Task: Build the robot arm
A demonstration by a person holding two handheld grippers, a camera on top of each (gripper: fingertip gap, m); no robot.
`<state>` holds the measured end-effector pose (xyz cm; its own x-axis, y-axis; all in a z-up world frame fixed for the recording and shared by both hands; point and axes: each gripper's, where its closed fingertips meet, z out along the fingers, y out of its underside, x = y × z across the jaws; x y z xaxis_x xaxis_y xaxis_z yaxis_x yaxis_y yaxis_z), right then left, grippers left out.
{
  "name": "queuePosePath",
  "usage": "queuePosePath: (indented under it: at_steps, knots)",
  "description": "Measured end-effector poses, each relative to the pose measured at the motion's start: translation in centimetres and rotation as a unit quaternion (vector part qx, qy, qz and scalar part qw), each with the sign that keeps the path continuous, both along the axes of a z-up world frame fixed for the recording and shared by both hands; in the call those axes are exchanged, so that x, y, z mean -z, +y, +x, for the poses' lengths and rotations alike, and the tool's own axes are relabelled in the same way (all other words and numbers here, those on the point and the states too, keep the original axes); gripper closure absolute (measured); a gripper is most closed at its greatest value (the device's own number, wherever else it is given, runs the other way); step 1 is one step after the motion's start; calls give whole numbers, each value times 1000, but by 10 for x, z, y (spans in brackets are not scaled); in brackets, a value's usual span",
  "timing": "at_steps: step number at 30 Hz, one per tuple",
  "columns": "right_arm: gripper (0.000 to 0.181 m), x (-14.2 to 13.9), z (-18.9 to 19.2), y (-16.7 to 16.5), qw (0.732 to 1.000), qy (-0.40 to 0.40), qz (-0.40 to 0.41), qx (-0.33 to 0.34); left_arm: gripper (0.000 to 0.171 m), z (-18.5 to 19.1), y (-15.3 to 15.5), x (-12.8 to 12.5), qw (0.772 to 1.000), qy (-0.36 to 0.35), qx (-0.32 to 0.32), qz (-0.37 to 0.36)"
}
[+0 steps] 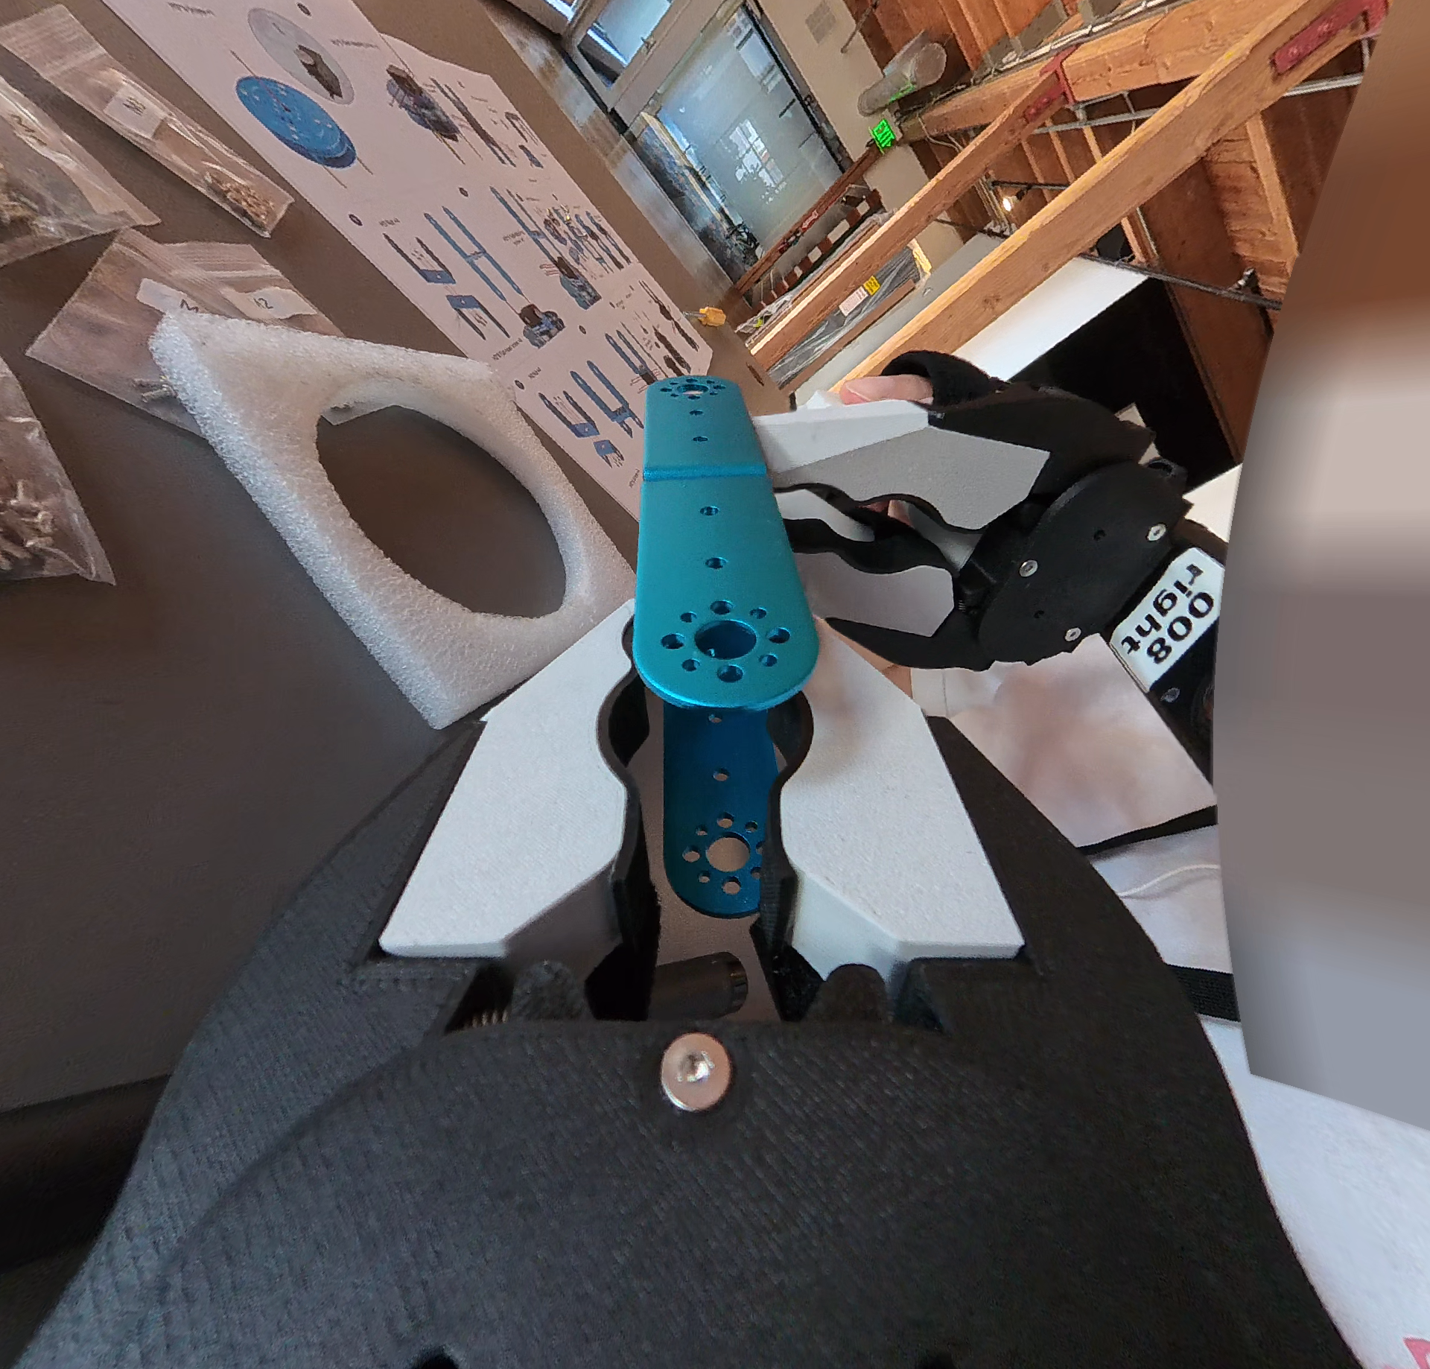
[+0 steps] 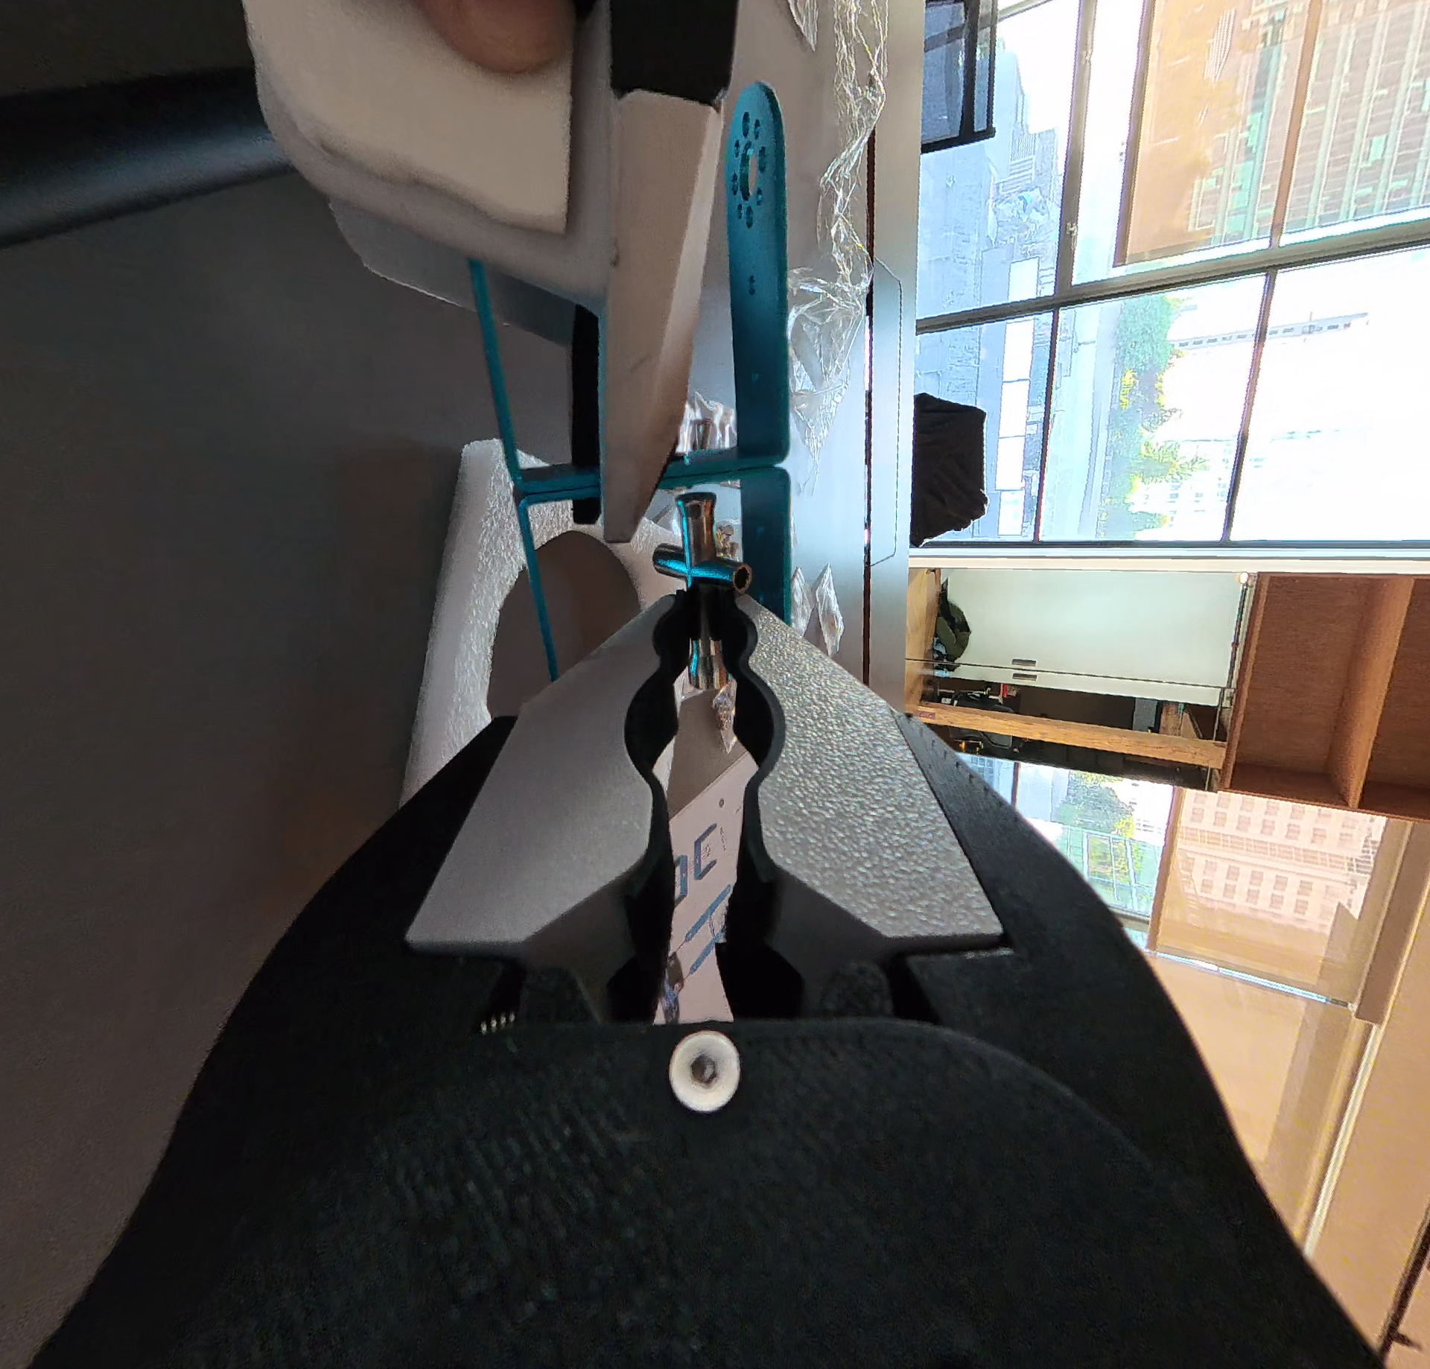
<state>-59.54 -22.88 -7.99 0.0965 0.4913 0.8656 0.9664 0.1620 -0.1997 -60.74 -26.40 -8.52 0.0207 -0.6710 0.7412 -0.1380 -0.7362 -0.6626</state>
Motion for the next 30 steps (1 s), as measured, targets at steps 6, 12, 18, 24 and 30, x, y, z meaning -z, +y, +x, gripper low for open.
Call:
queuePosePath:
  at_steps: [6,12,18,24,30]
  knots:
    - [174,1,0,2,1000,-21,7,4,147,1,0,3,1000,5,0,-3]
    - [174,4,0,1,999,-43,5,11,147,-1,0,1,1000,0,-2,-6]
    - [174,7,-1,1,999,-39,-3,18,147,0,-2,4,1000,10,3,-4]
    - [174,10,-5,-3,999,-39,-10,-2,147,-2,-3,7,1000,17,11,-8]
    - [174,12,-9,-8,998,-26,-24,-43,146,-4,-5,14,998,49,27,4]
